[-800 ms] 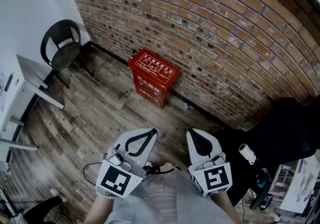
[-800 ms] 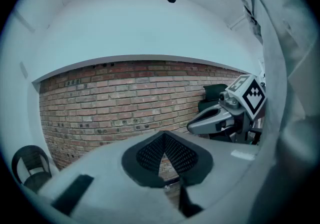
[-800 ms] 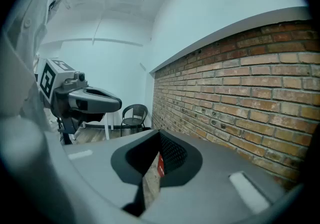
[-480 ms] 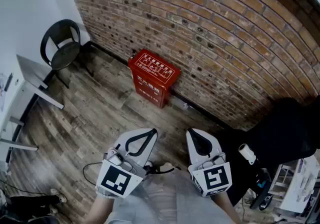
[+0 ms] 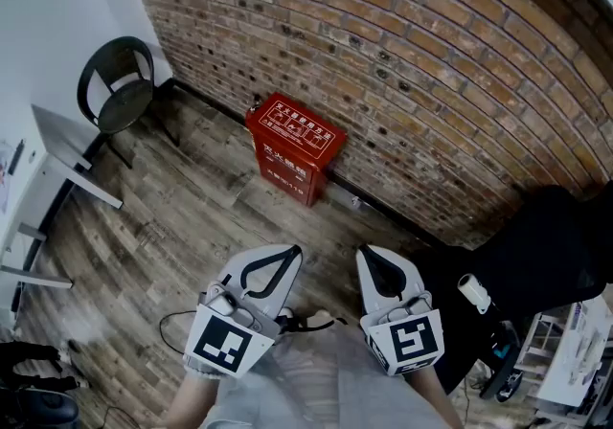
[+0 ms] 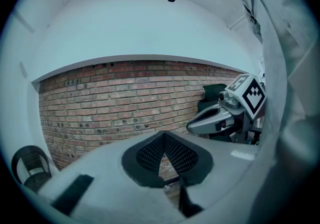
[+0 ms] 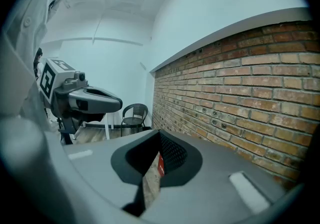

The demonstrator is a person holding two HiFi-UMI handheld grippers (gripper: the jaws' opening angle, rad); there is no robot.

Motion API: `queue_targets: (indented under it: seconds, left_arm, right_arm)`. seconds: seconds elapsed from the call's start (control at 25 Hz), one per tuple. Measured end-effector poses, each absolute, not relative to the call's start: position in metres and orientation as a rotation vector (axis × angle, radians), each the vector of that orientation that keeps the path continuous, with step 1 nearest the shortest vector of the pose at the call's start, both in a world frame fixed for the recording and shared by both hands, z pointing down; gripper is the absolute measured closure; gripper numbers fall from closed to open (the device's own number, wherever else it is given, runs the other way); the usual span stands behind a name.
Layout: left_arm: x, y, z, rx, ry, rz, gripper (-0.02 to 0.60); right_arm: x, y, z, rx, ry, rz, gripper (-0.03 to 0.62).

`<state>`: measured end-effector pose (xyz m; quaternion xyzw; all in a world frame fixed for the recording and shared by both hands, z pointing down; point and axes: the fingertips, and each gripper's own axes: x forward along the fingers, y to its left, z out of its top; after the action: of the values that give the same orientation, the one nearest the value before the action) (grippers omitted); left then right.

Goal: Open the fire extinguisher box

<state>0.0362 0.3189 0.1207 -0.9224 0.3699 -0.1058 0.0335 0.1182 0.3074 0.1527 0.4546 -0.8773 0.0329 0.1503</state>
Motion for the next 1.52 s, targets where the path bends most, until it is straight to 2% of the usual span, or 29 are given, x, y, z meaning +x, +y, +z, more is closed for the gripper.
queue_targets:
  seconds: [1.52]
  left_arm:
    - [-0.025,0.349,0.11,-2.796,1.095,-0.263,0.583]
  right_arm:
    - [0.076,0.339,0.142,1.463,-2.475,0.05,0.586]
